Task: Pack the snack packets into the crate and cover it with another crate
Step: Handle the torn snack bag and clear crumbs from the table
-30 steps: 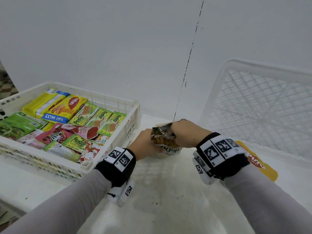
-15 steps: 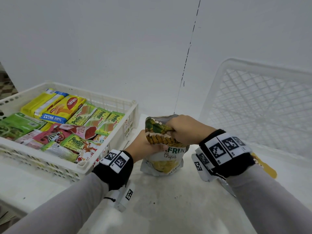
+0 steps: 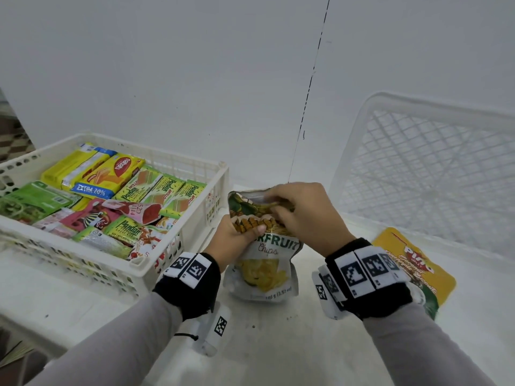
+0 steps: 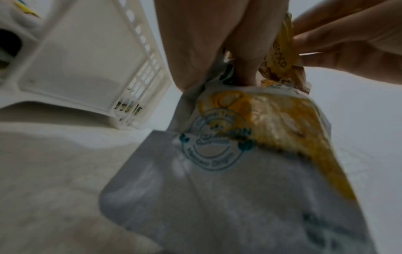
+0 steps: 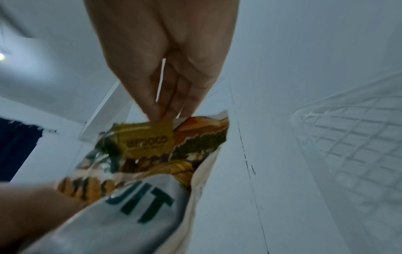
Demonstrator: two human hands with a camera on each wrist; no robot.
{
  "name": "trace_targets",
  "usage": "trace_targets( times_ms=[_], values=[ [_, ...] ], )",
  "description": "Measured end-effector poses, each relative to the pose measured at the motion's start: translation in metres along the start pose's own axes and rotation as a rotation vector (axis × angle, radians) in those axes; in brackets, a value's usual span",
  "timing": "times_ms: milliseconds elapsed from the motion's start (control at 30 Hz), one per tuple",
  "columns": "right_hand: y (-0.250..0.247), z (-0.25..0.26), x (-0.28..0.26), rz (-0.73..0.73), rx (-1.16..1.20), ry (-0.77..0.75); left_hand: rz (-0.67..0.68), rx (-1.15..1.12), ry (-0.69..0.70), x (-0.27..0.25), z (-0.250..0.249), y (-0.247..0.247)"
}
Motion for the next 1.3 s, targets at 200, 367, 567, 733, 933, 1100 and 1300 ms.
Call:
trace_targets(
  times_ms=[200,367,567,733,933,1100,1300],
  values=[
    [-0.014,-0.016,-0.05,-0.648,0.486,0.231,-0.045,-0.112,-0.097,-0.013,0.013,-0.004],
    [0.03,-0.035,-0.075,-0.313,0.982,0.562,0.032,-0.168,-0.126,-0.025,0.007,0.0],
    [0.047,-0.041,-0.081,-0.221,1.191,0.563,-0.018,-0.257,-0.286,-0.028,0.005,0.0],
    [0.044,-0.046,-0.083,-0.26,1.191,0.562,-0.052,-0.307,-0.209,-0.03,-0.004,-0.003],
    [0.045,-0.048,-0.083,-0.334,1.169,0.589,-0.098,-0.281,-0.158,-0.029,-0.007,-0.003],
    [0.048,-0.049,-0.084,-0.35,1.088,0.602,-0.135,-0.258,-0.155,-0.026,-0.007,-0.008],
    [0.033,-0.054,-0.084,-0.479,1.114,0.597,-0.166,-0.143,-0.008,-0.019,-0.03,-0.02]
  ],
)
Point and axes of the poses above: each hand's wrist, its own x-axis towards the middle knuckle, its own y-axis out of the palm, z = x × y, the point moved 4 cm from there along x, towards the middle knuckle, and after that the axes turned 9 degrees about x, right-handed, at the moved point
